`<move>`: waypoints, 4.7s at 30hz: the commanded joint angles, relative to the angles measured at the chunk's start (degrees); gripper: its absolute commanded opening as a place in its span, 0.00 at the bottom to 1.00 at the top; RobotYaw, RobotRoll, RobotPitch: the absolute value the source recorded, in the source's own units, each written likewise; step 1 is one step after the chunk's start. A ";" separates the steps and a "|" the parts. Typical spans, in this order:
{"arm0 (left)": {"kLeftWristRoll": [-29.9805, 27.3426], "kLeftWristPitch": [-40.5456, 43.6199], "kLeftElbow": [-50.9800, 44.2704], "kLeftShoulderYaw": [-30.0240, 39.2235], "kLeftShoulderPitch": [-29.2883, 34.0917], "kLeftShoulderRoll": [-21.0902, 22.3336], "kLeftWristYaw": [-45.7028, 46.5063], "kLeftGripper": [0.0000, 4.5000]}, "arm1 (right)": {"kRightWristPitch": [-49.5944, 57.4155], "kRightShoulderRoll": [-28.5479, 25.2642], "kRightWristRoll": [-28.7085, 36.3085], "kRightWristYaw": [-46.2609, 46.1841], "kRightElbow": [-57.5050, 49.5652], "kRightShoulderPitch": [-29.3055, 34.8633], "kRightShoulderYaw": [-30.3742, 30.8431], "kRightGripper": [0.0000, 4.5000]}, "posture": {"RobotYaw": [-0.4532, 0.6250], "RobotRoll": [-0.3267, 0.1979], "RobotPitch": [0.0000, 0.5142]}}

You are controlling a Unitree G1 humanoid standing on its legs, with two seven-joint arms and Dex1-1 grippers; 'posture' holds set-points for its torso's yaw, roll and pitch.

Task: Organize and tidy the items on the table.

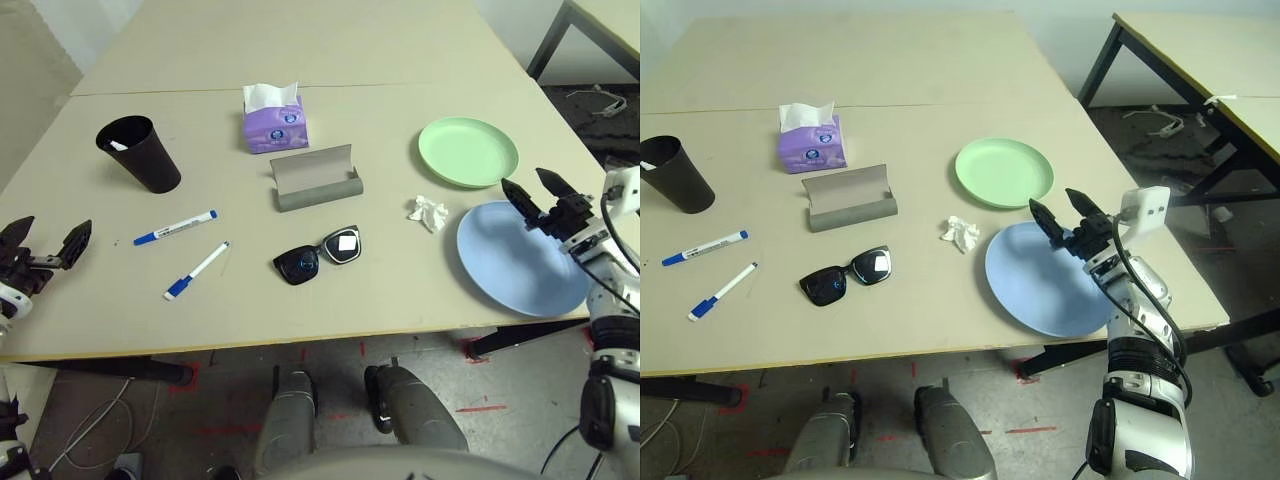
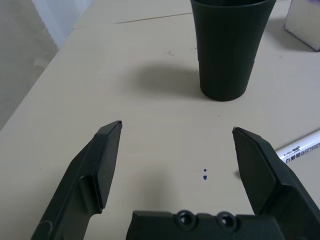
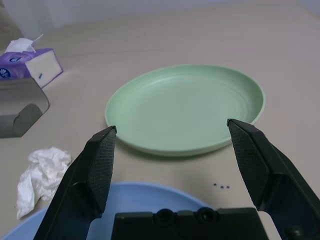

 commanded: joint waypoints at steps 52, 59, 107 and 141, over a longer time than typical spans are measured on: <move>-10.72 4.77 -25.25 -27.86 -11.56 -2.19 -48.34 1.00 | 33.37 -18.01 -0.35 -8.14 -17.87 3.89 2.04 1.00 | 0.17 0.62 0.42; -8.74 2.39 -21.63 -29.03 -13.90 -4.44 -47.84 1.00 | 54.40 -28.49 2.77 -1.89 -27.70 6.80 5.30 1.00 | 0.14 0.62 0.42; -9.02 8.32 -26.55 -29.18 -15.09 -3.74 -41.59 1.00 | 66.63 -25.38 0.51 -0.25 -24.93 1.52 9.13 0.01 | 0.18 0.62 0.39; -6.78 5.31 -28.20 -28.02 -9.65 -4.34 -36.64 1.00 | 44.84 -6.27 -4.27 -28.20 14.83 -37.53 3.26 0.01 | 0.23 0.62 0.41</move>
